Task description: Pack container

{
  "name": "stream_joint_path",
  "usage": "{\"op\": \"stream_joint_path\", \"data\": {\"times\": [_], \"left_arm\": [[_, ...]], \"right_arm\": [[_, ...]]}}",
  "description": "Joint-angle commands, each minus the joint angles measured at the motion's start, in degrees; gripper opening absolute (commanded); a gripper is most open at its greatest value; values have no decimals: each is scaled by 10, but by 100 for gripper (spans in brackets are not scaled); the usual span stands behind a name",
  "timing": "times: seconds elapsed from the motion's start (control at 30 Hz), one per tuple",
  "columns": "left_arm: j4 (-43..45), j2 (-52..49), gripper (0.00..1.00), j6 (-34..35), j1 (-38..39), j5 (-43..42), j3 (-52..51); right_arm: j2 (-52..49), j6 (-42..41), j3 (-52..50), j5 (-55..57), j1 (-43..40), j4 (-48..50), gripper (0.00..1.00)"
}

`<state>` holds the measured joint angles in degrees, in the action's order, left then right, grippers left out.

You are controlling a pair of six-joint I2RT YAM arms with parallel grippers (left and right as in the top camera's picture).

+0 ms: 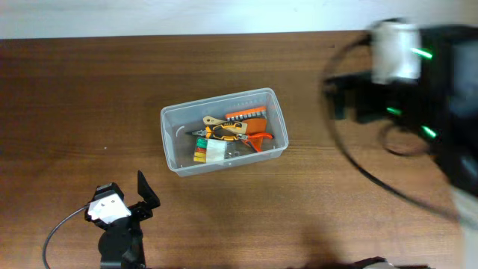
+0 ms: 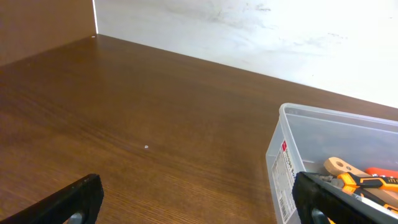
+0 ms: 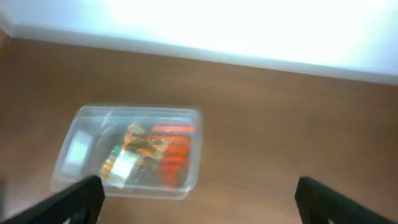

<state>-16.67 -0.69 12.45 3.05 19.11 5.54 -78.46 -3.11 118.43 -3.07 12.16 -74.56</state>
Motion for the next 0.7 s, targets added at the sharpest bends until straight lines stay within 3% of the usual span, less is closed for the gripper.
{"op": "stream_joint_path", "data": {"times": [0.0,0.27,0.3,0.33,0.5,0.67], "left_arm": [[0,1,99,-5,2,2,-2],[0,1,99,-5,2,2,-2],[0,1,99,-5,2,2,-2],[0,1,99,-5,2,2,-2],[0,1,99,-5,2,2,-2],[0,1,99,-5,2,2,-2]], "right_arm": [[133,19,-100,74,-65,81,98],[448,31,-537,59,-139,235,98],[530,31,-669,32,-147,281,99],[562,31,-721,14,-149,305,99],[669,31,-911,-43,-149,398,99],[728,31,-1015,-91,-149,419,98]]}}
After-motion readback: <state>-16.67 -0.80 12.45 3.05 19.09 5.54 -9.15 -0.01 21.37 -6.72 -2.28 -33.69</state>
